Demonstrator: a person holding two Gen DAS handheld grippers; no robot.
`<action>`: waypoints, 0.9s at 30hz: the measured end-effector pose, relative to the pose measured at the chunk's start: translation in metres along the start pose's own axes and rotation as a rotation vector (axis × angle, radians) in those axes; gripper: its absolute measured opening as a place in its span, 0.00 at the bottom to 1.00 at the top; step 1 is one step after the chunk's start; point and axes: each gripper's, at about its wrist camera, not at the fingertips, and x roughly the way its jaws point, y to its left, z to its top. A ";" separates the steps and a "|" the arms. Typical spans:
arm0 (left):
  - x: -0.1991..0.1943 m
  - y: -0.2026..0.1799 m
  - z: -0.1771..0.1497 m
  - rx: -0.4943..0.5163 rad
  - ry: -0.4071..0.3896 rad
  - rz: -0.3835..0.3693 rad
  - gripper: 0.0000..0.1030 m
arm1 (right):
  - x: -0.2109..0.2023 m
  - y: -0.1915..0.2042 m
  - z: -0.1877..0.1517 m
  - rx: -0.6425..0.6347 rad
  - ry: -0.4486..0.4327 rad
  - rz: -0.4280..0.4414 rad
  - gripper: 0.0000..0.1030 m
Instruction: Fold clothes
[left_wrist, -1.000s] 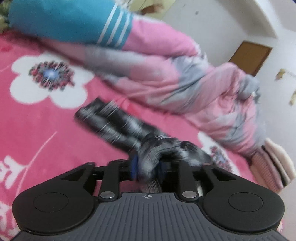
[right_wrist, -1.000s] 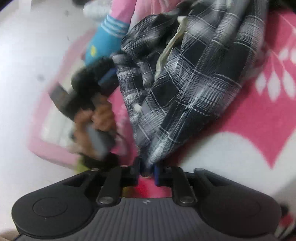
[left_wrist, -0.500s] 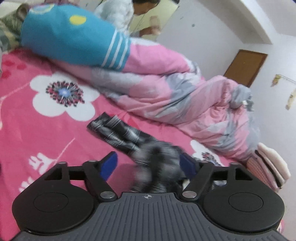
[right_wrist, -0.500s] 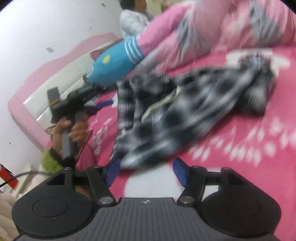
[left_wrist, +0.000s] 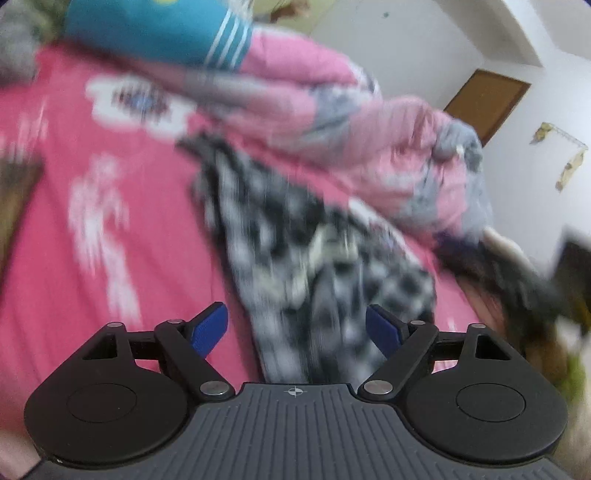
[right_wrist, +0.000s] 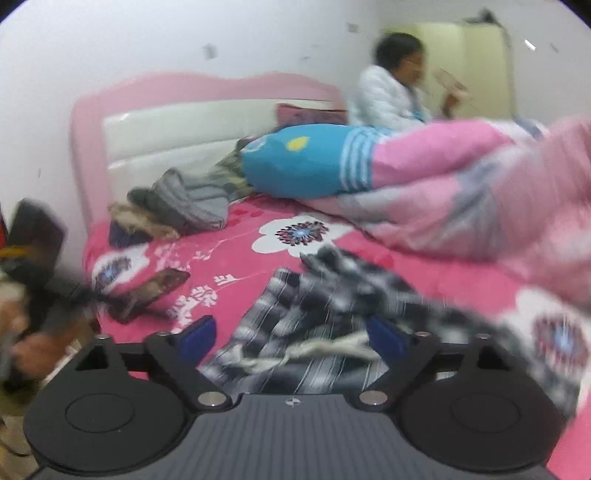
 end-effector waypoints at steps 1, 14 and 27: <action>0.001 0.000 -0.015 -0.019 0.013 -0.004 0.76 | 0.008 -0.001 0.005 -0.040 0.015 0.007 0.95; 0.019 0.008 -0.068 -0.186 -0.079 -0.083 0.64 | 0.167 -0.006 0.051 -0.295 0.296 0.174 0.97; 0.038 0.014 -0.058 -0.203 -0.119 -0.044 0.48 | 0.269 -0.027 0.044 -0.236 0.607 0.337 0.59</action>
